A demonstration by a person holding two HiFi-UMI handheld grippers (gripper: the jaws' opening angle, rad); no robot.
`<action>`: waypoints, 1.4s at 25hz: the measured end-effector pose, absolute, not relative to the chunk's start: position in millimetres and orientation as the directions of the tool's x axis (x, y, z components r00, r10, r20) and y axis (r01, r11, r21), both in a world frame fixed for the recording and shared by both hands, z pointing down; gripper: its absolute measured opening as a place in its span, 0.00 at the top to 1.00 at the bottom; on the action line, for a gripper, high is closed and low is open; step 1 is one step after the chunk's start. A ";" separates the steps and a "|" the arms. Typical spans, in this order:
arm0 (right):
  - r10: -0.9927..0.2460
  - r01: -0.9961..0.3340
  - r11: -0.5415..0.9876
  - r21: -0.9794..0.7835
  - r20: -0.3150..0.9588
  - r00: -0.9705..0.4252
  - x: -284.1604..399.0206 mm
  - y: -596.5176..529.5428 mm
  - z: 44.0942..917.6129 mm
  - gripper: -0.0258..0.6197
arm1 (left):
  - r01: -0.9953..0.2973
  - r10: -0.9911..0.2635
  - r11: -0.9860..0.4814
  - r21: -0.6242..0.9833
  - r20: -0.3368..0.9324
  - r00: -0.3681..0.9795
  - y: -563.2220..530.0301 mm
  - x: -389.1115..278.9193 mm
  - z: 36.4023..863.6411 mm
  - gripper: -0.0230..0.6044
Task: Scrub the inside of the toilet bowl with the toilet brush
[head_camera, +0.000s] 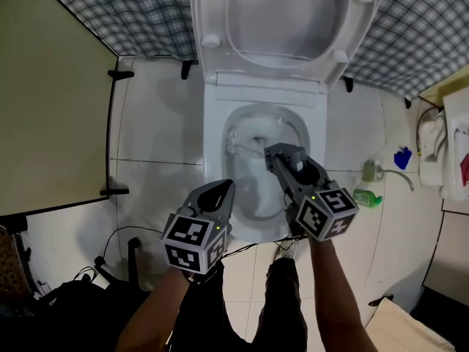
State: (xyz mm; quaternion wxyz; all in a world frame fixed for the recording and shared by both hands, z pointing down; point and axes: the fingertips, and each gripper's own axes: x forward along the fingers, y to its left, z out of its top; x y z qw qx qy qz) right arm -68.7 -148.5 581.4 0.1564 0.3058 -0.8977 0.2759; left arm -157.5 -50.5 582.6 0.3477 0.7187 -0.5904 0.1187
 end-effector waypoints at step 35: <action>0.139 -0.204 0.873 -0.443 0.627 -0.766 13.3 -50.3 584.5 0.66 | -0.936 -0.754 0.021 0.351 0.620 0.215 -7.6 -115.8 596.7 0.95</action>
